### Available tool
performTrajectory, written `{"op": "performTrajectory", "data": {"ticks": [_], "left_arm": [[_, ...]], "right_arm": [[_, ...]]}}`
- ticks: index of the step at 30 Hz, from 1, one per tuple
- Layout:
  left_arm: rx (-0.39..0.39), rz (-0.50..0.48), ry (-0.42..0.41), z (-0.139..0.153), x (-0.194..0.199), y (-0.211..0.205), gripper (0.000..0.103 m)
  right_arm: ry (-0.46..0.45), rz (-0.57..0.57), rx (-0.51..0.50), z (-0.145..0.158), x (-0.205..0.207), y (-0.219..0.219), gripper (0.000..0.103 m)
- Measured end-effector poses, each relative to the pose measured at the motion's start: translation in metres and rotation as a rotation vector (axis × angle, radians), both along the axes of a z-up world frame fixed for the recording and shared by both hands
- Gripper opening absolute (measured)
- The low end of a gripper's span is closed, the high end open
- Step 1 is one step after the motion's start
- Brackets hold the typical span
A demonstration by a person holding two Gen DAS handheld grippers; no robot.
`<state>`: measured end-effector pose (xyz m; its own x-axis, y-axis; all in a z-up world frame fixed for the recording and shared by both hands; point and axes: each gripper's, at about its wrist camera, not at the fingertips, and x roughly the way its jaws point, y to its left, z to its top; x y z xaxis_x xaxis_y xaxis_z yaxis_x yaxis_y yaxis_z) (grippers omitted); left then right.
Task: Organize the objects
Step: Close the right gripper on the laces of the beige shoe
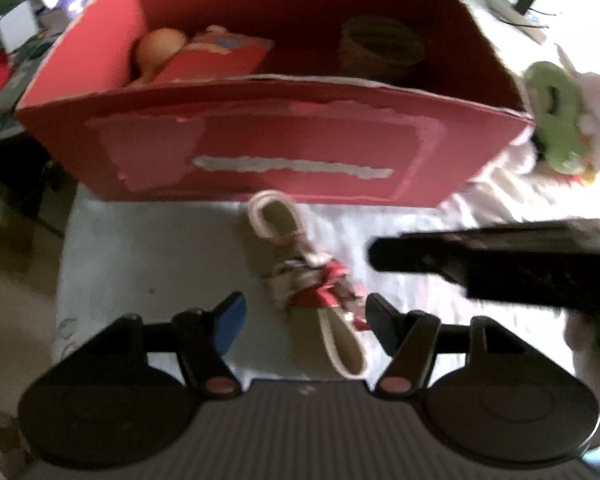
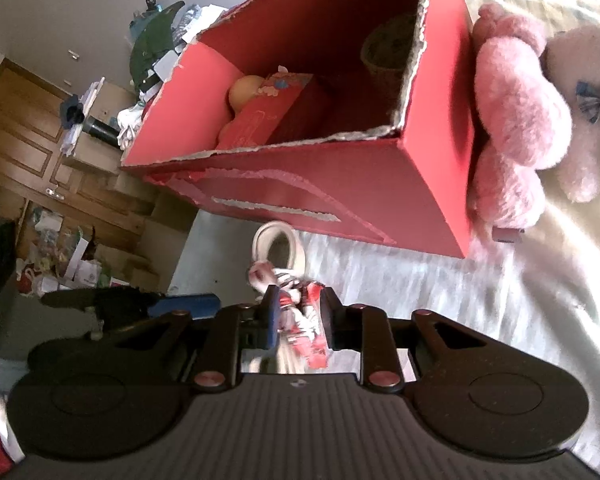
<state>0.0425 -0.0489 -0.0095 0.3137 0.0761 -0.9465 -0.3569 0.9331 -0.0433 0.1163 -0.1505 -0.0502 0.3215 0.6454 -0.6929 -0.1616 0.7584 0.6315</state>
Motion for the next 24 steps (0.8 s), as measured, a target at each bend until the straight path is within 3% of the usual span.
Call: {"op": "performTrajectory", "data": {"ticks": [5,12,14,19,24], "left_arm": [[-0.027,-0.031,0.022,-0.014,0.002,-0.003,0.053],[-0.113,-0.01,0.011,-0.03,0.0,0.015,0.055],[-0.133,-0.012,0.003,-0.032,-0.001,0.019,0.049],[-0.111,-0.067,-0.011,-0.032,0.0,0.016,0.048],[-0.118,-0.102,-0.012,-0.034,0.002,0.019,0.048]], "right_arm": [[0.007,0.034,0.016,-0.002,0.008,0.011,0.031],[0.026,0.107,-0.018,-0.011,0.014,0.039,0.039],[0.021,0.116,-0.042,-0.013,0.015,0.046,0.039],[0.0,0.146,-0.115,-0.02,0.016,0.061,0.039],[0.045,0.123,-0.106,-0.03,0.02,0.06,0.038]]}}
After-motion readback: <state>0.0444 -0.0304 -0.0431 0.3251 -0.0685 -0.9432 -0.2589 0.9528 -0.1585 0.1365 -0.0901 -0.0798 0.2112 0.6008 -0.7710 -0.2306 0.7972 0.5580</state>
